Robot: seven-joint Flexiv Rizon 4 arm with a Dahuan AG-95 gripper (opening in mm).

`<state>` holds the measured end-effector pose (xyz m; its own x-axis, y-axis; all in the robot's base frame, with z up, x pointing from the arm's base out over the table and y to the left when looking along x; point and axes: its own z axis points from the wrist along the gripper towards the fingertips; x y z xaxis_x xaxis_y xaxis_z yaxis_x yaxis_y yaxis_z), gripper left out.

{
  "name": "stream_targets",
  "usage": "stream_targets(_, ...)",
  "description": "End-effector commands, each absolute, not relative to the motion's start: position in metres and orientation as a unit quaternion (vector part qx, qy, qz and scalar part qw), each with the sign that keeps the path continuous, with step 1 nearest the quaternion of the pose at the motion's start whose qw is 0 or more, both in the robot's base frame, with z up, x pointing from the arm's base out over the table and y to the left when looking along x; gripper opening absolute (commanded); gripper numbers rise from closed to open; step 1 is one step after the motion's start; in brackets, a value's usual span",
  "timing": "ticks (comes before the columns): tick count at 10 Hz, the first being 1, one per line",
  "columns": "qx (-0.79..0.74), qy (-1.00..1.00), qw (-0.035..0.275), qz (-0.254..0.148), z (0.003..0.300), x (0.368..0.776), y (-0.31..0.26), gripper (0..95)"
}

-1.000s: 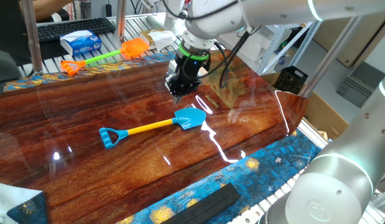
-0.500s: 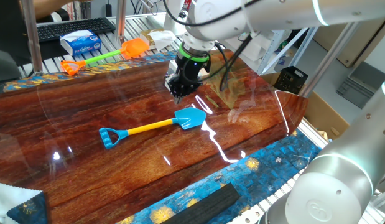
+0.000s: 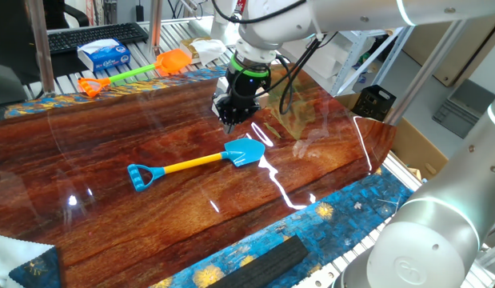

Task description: Use a shovel to scoop up an object

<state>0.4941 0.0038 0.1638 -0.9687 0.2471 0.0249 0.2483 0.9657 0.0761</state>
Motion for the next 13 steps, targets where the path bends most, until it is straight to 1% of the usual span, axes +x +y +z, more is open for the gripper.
stream_targets(1,-0.122,-0.992,0.007,-0.038,0.1630,0.4953,0.0040,0.0)
stream_targets(3,-0.124,-0.992,0.015,-0.036,0.1629,0.4953,0.0041,0.0)
stream_targets(6,-0.135,-0.990,0.013,-0.026,0.1631,0.4952,0.0044,0.0)
stream_targets(9,-0.143,-0.989,0.020,-0.022,0.1630,0.4952,0.0045,0.0)
stream_targets(10,-0.144,-0.989,0.019,-0.014,0.1627,0.4952,0.0046,0.0)
stream_targets(13,-0.154,-0.988,0.018,-0.012,0.1612,0.4955,0.0050,0.0)
